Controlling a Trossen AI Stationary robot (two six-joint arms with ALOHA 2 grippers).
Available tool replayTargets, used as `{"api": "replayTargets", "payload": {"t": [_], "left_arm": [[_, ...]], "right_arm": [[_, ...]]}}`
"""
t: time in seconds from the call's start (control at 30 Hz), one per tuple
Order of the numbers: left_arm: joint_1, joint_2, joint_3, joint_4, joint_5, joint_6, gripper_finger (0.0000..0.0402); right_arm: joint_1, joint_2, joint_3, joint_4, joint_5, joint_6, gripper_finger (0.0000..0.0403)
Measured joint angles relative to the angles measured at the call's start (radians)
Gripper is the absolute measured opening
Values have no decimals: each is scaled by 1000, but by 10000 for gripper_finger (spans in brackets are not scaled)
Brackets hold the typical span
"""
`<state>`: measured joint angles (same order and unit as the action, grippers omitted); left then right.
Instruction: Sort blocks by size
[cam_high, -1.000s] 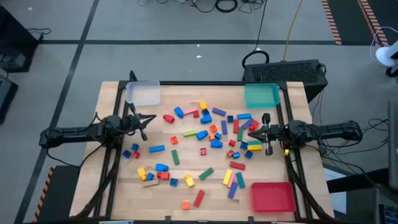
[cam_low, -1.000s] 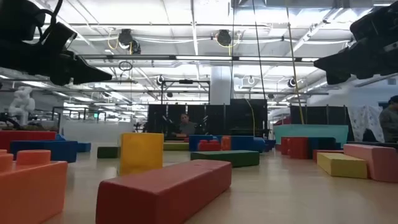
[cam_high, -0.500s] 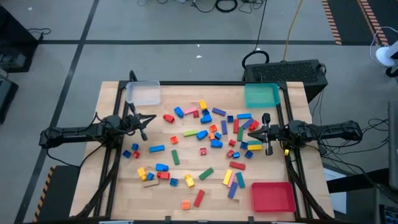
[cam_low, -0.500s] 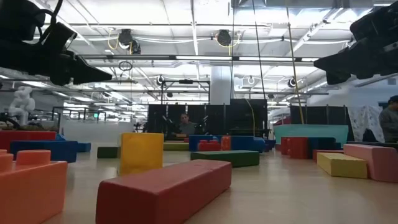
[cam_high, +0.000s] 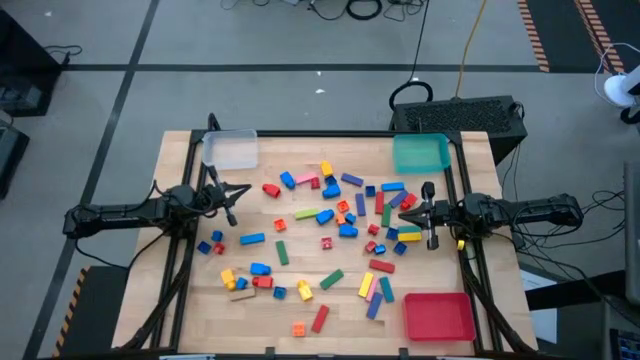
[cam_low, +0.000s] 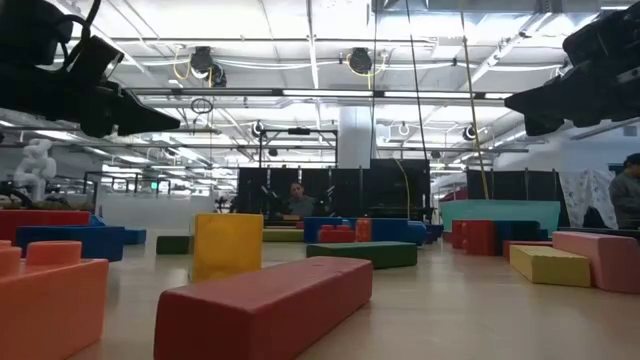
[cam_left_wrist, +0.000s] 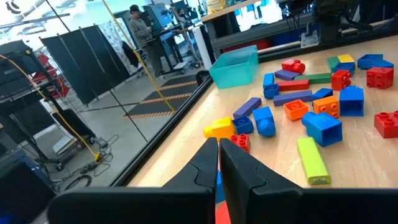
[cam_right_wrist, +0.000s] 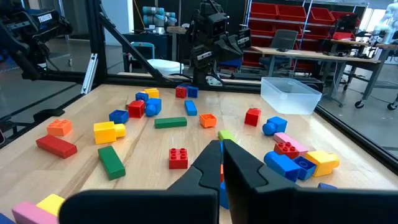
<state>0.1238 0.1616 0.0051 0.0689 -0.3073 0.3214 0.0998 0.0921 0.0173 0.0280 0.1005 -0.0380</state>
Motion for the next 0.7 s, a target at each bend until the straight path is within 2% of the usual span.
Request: {"api": "replayTargets", "payload": {"t": [0.33, 0.5, 0.57, 0.7], "left_arm": [[0, 0, 0, 25, 8, 28, 19], [0, 0, 0, 29, 97, -195, 19], [0, 0, 0, 36, 97, -230, 19], [0, 0, 0, 91, 71, -237, 19]], "right_arm": [[0, 0, -1, 24, 0, 0, 0], [0, 0, -1, 99, 6, -4, 0], [-2, 5, -1, 161, 62, -30, 0], [-22, 7, -1, 256, 239, -37, 1]]}}
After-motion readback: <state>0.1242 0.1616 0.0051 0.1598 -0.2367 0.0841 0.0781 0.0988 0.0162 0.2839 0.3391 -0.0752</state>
